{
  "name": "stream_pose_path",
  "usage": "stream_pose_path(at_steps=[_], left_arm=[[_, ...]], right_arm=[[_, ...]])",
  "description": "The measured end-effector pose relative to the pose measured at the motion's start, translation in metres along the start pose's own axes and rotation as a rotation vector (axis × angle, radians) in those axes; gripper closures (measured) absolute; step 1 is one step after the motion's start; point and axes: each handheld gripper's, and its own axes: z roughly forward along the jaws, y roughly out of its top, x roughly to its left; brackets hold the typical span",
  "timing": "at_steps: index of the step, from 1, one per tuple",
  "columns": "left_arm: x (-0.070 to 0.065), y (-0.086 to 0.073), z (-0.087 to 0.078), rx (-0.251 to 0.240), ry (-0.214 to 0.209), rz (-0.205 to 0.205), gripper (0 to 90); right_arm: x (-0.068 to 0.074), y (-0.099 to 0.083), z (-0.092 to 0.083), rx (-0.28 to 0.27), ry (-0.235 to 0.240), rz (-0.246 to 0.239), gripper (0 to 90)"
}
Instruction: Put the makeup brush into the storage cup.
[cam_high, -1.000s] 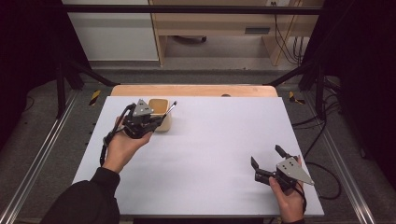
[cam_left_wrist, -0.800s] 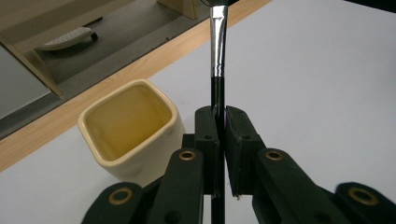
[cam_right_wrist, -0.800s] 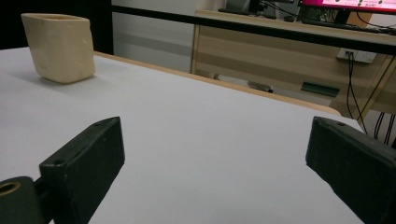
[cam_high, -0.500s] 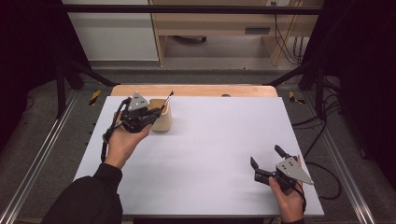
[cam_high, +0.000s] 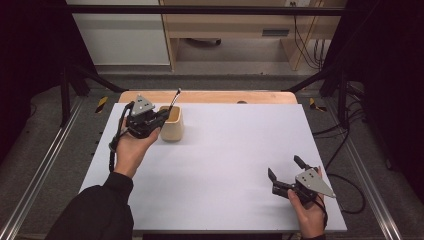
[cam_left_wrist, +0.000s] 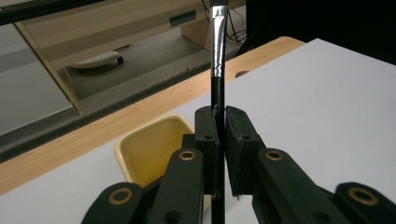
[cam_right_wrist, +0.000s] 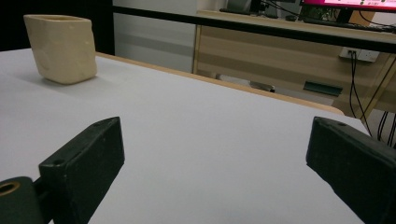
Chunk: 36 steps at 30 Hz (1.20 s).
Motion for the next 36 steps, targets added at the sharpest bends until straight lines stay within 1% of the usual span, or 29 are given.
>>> stream_pose_path(at_steps=[6, 7, 10, 14, 17, 19, 23, 26, 28, 36], left_arm=[[0.004, 0.001, 0.0, -0.018, 0.017, -0.016, 84.1], [0.005, 0.001, 0.0, -0.019, 0.018, -0.024, 84.1], [0.008, 0.0, 0.002, -0.034, 0.013, -0.068, 84.1], [0.011, 0.0, 0.002, -0.053, 0.016, -0.096, 84.1], [0.011, 0.001, 0.003, -0.071, 0.024, -0.106, 84.1], [0.012, 0.002, 0.003, -0.086, 0.033, -0.102, 84.1], [0.013, 0.002, 0.003, -0.118, 0.048, -0.108, 84.1], [0.014, 0.002, 0.004, -0.118, 0.064, -0.109, 84.1], [0.016, 0.0, 0.004, -0.119, 0.067, -0.117, 84.1], [0.02, -0.001, 0.005, -0.153, 0.089, -0.132, 84.1]], right_arm=[[0.0, 0.0, 0.0, 0.0, 0.002, 0.0, 4.3], [0.0, 0.0, 0.0, 0.001, 0.002, 0.002, 4.3], [0.0, 0.0, 0.0, 0.003, 0.003, 0.007, 4.2], [0.0, 0.0, 0.0, -0.001, 0.003, 0.007, 4.2], [0.0, 0.0, 0.0, 0.0, 0.003, 0.008, 4.2], [-0.001, -0.001, 0.0, 0.004, 0.004, 0.009, 4.2], [0.0, -0.001, 0.0, 0.005, 0.006, 0.009, 4.2], [-0.001, -0.001, 0.0, 0.005, 0.006, 0.008, 4.2], [-0.001, -0.001, 0.0, 0.005, 0.006, 0.012, 4.2], [-0.001, -0.001, 0.0, 0.005, 0.007, 0.012, 4.2]])
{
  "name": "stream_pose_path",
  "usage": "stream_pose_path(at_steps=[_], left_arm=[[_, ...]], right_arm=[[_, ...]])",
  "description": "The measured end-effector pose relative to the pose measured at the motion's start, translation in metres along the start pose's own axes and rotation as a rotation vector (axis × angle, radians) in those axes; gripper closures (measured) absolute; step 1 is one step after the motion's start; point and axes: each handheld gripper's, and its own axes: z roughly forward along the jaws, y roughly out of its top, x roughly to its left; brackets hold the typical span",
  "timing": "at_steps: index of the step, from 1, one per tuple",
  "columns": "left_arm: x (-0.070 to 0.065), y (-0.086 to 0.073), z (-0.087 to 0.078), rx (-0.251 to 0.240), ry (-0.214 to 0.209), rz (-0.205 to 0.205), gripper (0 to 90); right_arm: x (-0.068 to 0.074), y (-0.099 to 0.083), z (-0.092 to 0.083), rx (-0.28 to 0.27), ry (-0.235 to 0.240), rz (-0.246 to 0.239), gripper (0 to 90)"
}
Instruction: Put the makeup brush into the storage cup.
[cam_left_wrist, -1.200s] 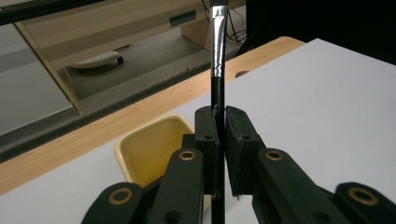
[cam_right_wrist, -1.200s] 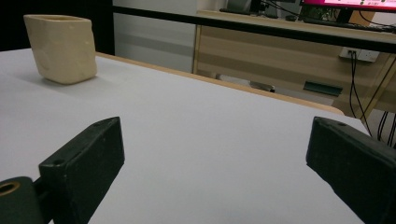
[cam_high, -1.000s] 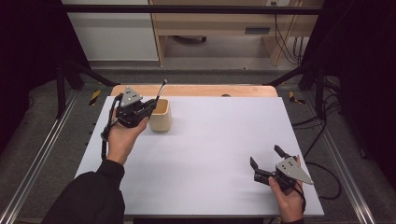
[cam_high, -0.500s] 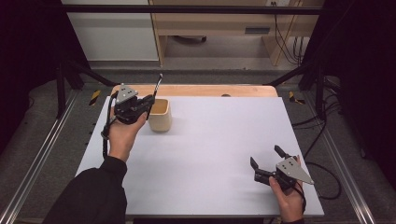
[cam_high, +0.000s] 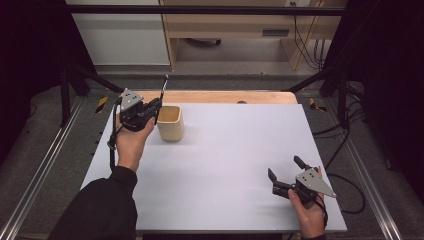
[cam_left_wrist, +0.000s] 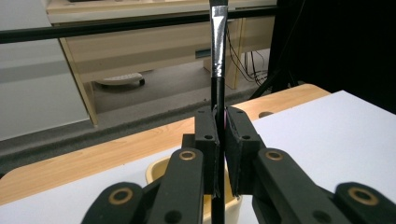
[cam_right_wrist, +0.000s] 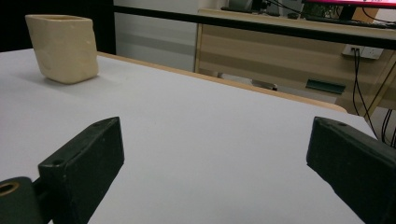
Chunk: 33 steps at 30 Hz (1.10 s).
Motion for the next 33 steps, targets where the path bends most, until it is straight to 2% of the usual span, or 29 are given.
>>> stream_pose_path(at_steps=[8, 15, 21, 33], left_arm=[[0.0, 0.0005, 0.0005, -0.01, 0.012, 0.011, 84.1], [-0.001, 0.0007, 0.0027, -0.052, 0.022, -0.001, 84.1], [-0.0007, 0.0019, 0.0046, -0.062, 0.022, 0.009, 84.1], [-0.003, 0.0013, 0.0089, -0.079, 0.031, 0.004, 84.1]], right_arm=[[-0.0001, 0.0001, -0.0002, -0.003, -0.001, -0.001, 4.2], [0.0011, 0.0004, -0.0003, -0.004, 0.001, -0.008, 4.2], [0.0005, 0.0001, -0.0001, -0.002, 0.0, -0.007, 4.3], [0.0018, 0.001, 0.0, -0.012, -0.001, -0.003, 4.5]])
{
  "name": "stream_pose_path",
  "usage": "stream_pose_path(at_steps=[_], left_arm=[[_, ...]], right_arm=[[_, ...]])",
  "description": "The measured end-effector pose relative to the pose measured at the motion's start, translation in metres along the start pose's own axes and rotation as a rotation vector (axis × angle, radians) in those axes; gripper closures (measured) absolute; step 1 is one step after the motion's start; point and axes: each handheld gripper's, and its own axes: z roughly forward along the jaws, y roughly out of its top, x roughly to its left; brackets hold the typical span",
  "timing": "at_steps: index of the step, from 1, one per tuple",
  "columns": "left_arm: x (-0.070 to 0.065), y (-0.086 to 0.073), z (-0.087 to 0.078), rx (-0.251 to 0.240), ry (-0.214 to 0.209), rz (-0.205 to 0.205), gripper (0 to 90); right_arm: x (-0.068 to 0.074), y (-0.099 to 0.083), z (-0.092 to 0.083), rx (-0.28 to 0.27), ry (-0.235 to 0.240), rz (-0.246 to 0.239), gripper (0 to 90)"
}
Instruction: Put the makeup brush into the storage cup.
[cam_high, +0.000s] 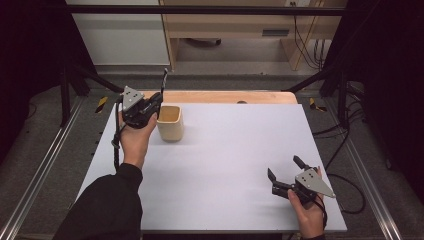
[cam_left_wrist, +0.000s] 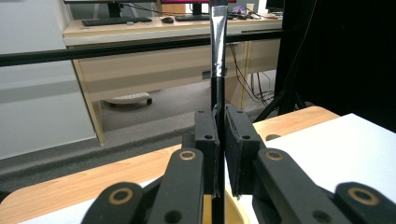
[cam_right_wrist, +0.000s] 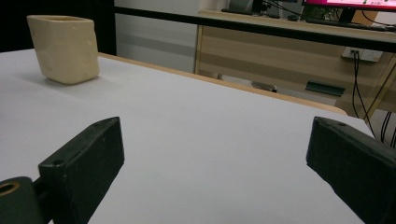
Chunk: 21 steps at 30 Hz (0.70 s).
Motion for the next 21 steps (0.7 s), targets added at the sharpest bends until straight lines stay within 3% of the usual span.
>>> stream_pose_path(at_steps=[17, 21], left_arm=[[-0.007, 0.001, 0.01, -0.027, 0.007, 0.007, 84.1], [-0.006, -0.001, 0.012, -0.032, 0.004, -0.011, 84.1]], right_arm=[[0.0, 0.001, 0.0, -0.011, 0.002, 0.004, 4.8], [-0.001, 0.001, -0.001, -0.008, -0.002, 0.008, 4.8]])
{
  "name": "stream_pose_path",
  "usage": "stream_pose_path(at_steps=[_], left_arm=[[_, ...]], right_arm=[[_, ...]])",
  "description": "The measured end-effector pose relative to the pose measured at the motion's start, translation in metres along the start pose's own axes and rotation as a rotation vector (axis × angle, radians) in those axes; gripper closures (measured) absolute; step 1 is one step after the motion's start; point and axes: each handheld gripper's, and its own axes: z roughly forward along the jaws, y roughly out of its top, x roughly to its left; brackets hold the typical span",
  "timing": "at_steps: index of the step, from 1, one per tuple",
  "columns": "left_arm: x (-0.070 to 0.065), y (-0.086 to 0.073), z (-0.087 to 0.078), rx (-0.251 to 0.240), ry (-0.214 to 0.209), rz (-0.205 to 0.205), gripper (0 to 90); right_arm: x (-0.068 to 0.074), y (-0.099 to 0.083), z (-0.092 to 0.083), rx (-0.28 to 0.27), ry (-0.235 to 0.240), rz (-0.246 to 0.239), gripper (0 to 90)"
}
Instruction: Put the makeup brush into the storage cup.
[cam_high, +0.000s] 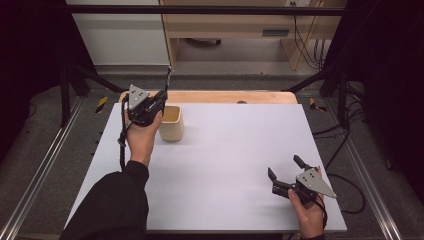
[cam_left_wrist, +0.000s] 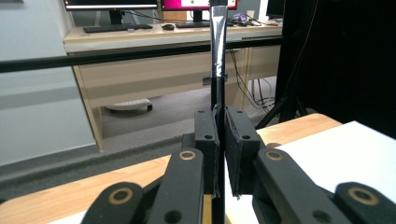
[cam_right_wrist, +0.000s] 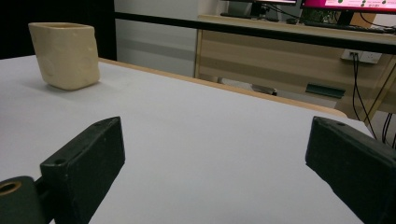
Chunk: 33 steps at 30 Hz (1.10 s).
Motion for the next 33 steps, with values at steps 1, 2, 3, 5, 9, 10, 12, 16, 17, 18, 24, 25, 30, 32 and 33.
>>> stream_pose_path(at_steps=[1, 2, 3, 5, 9, 10, 12, 16, 17, 18, 24, 25, 30, 32, 33], left_arm=[[0.0, -0.001, 0.001, -0.002, -0.001, -0.002, 84.1], [0.0, -0.001, 0.002, -0.003, 0.0, 0.0, 84.1], [0.001, -0.001, 0.002, -0.009, 0.002, -0.003, 84.1], [0.002, -0.003, 0.002, -0.022, 0.004, -0.008, 84.1], [0.002, -0.006, 0.003, -0.038, 0.011, 0.0, 84.1], [0.002, -0.006, 0.004, -0.041, 0.012, -0.002, 84.1], [0.002, -0.007, 0.004, -0.05, 0.012, -0.007, 84.1], [0.002, -0.006, 0.006, -0.067, 0.014, -0.01, 84.1], [0.001, -0.006, 0.007, -0.07, 0.015, -0.012, 84.1], [0.001, -0.006, 0.008, -0.073, 0.016, -0.013, 84.1], [0.001, -0.008, 0.015, -0.084, 0.024, -0.003, 84.1], [0.001, -0.008, 0.016, -0.086, 0.025, -0.003, 84.1], [0.001, -0.01, 0.018, -0.091, 0.025, -0.013, 84.1], [0.0, -0.01, 0.017, -0.092, 0.034, -0.007, 84.1], [0.001, -0.01, 0.017, -0.093, 0.036, -0.01, 84.1]], right_arm=[[0.0, 0.0, 0.0, -0.003, -0.001, 0.001, 4.8], [0.0, 0.0, 0.0, 0.0, -0.001, -0.001, 4.8], [0.0, 0.0, 0.0, -0.001, -0.001, -0.002, 4.8], [0.001, 0.0, 0.001, 0.0, -0.001, -0.007, 4.8], [0.001, 0.0, 0.001, 0.002, -0.001, -0.01, 4.8], [0.001, -0.001, 0.001, 0.003, -0.001, -0.01, 4.8], [0.001, -0.001, 0.001, 0.002, -0.003, -0.01, 4.8], [0.001, -0.001, 0.001, 0.002, -0.003, -0.012, 4.8], [0.001, -0.001, 0.001, 0.003, -0.003, -0.012, 4.8], [0.001, -0.001, 0.001, 0.002, -0.003, -0.011, 4.8], [0.0, -0.001, 0.0, 0.0, -0.005, -0.013, 4.8], [0.0, -0.001, 0.0, 0.003, -0.007, -0.012, 4.8], [0.0, -0.002, 0.001, 0.006, -0.009, -0.008, 4.8], [0.0, -0.002, 0.001, 0.004, -0.008, -0.009, 4.8], [0.0, -0.002, 0.001, 0.004, -0.008, -0.009, 4.8]])
